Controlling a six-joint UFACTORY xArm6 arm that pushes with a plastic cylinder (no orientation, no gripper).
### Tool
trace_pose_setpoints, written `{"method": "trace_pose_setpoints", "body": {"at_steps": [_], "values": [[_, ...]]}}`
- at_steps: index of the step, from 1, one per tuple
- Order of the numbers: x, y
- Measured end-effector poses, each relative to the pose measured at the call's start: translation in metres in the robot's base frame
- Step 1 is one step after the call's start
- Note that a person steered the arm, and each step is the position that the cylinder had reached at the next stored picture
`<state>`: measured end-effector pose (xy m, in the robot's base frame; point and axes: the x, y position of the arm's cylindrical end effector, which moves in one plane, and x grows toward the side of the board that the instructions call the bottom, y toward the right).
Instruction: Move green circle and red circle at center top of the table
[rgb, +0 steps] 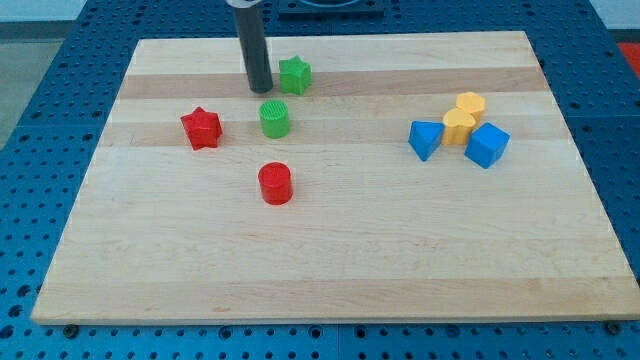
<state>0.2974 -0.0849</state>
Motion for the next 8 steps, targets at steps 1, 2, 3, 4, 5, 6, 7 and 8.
{"method": "trace_pose_setpoints", "body": {"at_steps": [1,2,3,4,5,6,7,8], "values": [[-0.01,0.056],[-0.032,0.067],[0.016,0.051],[0.078,0.052],[0.135,0.001],[0.107,-0.007],[0.067,0.036],[0.061,0.036]]}}
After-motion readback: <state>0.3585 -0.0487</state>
